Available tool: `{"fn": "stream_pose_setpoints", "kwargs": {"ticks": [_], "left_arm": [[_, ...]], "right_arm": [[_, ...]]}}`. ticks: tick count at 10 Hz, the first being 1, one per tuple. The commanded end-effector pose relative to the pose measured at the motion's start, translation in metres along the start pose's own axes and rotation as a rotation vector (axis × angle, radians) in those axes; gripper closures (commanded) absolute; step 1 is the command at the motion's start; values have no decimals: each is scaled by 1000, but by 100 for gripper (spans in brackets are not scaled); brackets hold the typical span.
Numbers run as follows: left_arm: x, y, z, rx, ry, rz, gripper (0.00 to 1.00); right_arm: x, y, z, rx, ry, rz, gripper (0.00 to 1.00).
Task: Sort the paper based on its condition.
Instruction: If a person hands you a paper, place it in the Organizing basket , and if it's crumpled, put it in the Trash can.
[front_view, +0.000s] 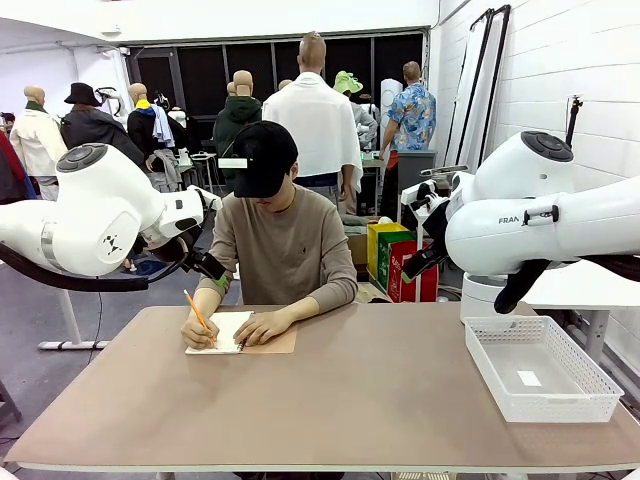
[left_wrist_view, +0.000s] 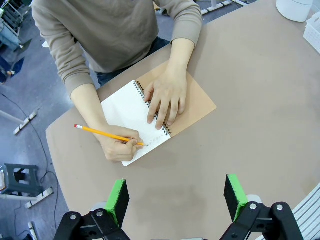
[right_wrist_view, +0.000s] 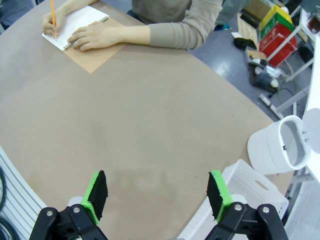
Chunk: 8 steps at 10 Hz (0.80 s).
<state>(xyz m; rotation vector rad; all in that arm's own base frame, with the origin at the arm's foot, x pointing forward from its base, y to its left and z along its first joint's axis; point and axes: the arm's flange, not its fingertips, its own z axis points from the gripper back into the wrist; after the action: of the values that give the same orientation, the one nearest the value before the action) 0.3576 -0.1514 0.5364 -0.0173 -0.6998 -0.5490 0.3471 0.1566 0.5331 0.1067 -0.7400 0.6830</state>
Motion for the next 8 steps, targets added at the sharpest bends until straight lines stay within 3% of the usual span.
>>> {"fn": "stream_pose_setpoints", "kwargs": {"ticks": [1, 8], "left_arm": [[0, 0, 0, -1, -1, -5, 0], [0, 0, 0, -1, -1, -5, 0]], "right_arm": [[0, 0, -1, 0, -3, -2, 0], [0, 0, -1, 0, -3, -2, 0]]}}
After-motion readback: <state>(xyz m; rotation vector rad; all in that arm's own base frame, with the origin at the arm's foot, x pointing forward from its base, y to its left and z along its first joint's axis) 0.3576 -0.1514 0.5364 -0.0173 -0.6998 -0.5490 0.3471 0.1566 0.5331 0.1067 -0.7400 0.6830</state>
